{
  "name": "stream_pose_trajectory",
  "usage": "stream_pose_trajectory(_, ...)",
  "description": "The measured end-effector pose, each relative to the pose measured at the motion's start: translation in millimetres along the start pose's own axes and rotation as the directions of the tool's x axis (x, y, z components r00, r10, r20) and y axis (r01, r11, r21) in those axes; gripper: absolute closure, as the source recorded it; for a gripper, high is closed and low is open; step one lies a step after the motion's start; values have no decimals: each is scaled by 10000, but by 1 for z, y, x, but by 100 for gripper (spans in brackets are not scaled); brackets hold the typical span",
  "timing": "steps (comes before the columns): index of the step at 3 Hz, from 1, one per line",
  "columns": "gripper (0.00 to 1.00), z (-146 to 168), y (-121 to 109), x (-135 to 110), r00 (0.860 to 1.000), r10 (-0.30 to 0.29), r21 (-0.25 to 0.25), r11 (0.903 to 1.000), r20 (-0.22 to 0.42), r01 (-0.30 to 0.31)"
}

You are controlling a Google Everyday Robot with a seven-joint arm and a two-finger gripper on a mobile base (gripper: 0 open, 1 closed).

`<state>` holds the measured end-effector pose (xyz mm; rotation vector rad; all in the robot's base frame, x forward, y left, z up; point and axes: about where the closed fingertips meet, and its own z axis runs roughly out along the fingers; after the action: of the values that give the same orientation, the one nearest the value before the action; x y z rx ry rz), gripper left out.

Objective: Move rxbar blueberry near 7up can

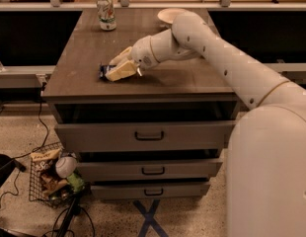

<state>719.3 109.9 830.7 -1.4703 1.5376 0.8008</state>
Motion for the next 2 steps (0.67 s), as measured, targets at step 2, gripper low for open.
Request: stream_pose_trajectory(2,100,0,0,0,10000,-3,2,10000,-1,3)
